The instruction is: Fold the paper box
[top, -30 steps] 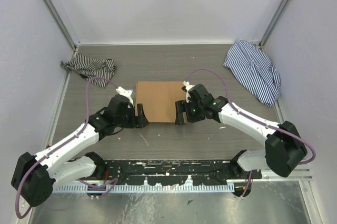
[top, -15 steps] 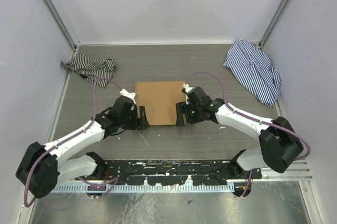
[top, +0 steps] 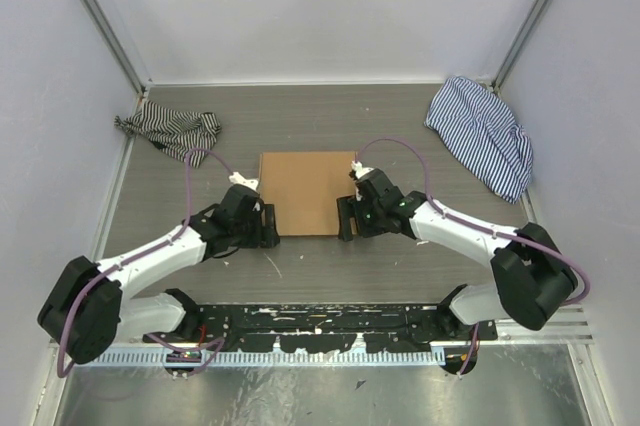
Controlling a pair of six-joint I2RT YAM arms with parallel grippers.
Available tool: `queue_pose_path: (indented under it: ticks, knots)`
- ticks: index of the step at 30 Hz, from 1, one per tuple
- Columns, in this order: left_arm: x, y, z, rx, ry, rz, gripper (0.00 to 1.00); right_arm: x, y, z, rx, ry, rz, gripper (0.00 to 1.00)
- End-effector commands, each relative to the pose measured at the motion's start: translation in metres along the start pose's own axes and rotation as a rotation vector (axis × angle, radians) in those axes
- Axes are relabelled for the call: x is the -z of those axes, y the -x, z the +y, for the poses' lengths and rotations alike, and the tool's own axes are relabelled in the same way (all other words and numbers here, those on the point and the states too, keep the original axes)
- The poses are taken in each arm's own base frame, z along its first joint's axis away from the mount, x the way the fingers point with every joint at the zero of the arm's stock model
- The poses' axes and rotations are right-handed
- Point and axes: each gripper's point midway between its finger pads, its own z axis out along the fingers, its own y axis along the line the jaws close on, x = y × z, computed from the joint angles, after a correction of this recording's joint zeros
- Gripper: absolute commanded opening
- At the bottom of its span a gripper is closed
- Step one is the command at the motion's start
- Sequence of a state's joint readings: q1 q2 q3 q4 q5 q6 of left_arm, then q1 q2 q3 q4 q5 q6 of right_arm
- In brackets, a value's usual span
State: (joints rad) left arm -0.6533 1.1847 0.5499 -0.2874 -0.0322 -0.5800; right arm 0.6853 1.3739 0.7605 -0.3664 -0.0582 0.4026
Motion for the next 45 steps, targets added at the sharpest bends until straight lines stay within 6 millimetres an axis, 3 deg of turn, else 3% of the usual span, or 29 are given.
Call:
queue_pose_path:
  ticks: [1,6,10,11,12,14,16,17,18,22,25,28,31,35,40,45]
  knots:
    - [0.009,0.008,0.012,0.009,0.07,-0.042,0.77,0.017,0.026,0.006,0.013,0.006,-0.114,0.82]
    - [0.036,0.013,0.004,0.03,0.027,-0.063,0.77,0.056,0.057,0.018,0.028,0.021,-0.199,0.82]
    - [0.07,0.025,-0.006,0.063,-0.027,-0.126,0.71,0.088,0.106,0.033,0.049,0.018,-0.297,0.79]
    - [0.076,0.028,-0.009,0.08,-0.047,-0.146,0.67,0.091,0.119,0.036,0.057,0.009,-0.318,0.74]
    - [0.082,0.032,-0.015,0.096,-0.081,-0.169,0.63,0.091,0.135,0.038,0.062,0.001,-0.333,0.6]
    - [0.086,0.039,-0.025,0.119,-0.144,-0.207,0.46,0.086,0.165,0.041,0.063,-0.004,-0.342,0.25]
    - [0.084,0.042,-0.033,0.131,-0.188,-0.228,0.17,0.071,0.196,0.041,0.054,-0.007,-0.345,0.03]
    - [0.081,0.043,-0.035,0.128,-0.197,-0.228,0.04,0.066,0.214,0.042,0.049,0.002,-0.354,0.01]
    - [0.075,0.041,-0.034,0.12,-0.191,-0.214,0.0,0.056,0.228,0.044,0.048,0.028,-0.353,0.01]
    - [0.054,0.038,-0.033,0.086,-0.155,-0.162,0.0,0.014,0.292,0.039,0.054,0.041,-0.395,0.01]
    - [0.041,0.04,-0.034,0.08,-0.149,-0.163,0.02,-0.029,0.316,0.03,0.067,0.037,-0.379,0.01]
    - [0.033,0.041,-0.031,0.07,-0.127,-0.168,0.05,-0.072,0.319,0.018,0.052,0.058,-0.333,0.01]
    - [0.026,0.041,-0.026,0.061,-0.092,-0.166,0.06,-0.095,0.318,0.009,0.042,0.085,-0.304,0.01]
    - [0.018,0.04,-0.023,0.045,-0.067,-0.148,0.06,-0.118,0.3,0.015,0.066,0.164,-0.227,0.02]
    - [0.003,0.034,-0.02,0.046,-0.037,-0.103,0.05,-0.131,0.27,0.017,0.091,0.209,-0.135,0.02]
    - [-0.017,0.034,-0.018,0.057,-0.014,-0.09,0.05,-0.129,0.243,0.024,0.141,0.253,-0.059,0.02]
